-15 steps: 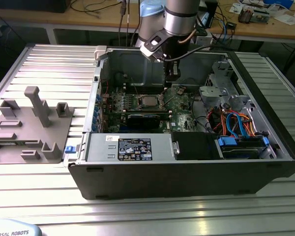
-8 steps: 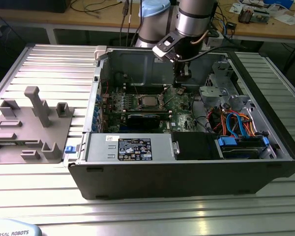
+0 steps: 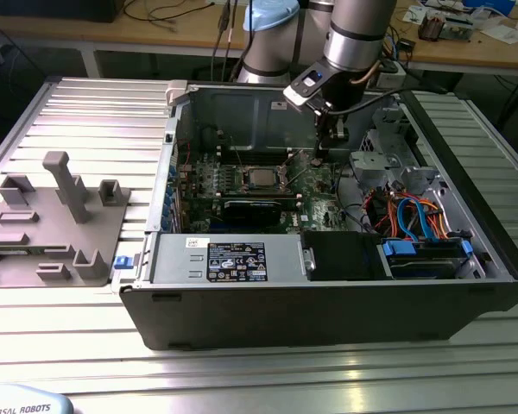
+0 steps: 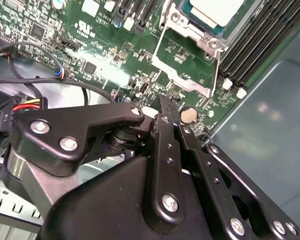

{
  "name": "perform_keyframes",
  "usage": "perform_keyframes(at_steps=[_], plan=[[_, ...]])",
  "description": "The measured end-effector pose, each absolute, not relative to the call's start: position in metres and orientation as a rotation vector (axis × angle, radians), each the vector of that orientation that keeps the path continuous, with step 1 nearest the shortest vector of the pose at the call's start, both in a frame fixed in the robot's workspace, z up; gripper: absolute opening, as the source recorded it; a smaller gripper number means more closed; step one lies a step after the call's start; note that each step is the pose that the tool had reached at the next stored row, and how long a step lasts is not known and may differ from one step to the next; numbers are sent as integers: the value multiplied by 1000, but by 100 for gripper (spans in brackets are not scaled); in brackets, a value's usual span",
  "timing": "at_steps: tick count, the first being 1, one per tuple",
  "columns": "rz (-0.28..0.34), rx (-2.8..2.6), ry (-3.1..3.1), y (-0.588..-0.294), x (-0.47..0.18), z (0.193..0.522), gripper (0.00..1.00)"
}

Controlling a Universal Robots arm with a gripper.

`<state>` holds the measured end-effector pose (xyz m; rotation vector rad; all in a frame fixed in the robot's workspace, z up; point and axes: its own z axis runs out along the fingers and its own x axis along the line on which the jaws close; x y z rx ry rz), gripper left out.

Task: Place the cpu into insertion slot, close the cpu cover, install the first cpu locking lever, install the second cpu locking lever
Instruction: 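Close the cpu cover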

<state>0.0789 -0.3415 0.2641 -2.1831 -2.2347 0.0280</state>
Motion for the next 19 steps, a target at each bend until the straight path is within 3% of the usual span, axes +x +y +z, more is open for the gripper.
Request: perform_keyframes(at_steps=[19], plan=[[15,-2176,-2226,-342,76,252,11]])
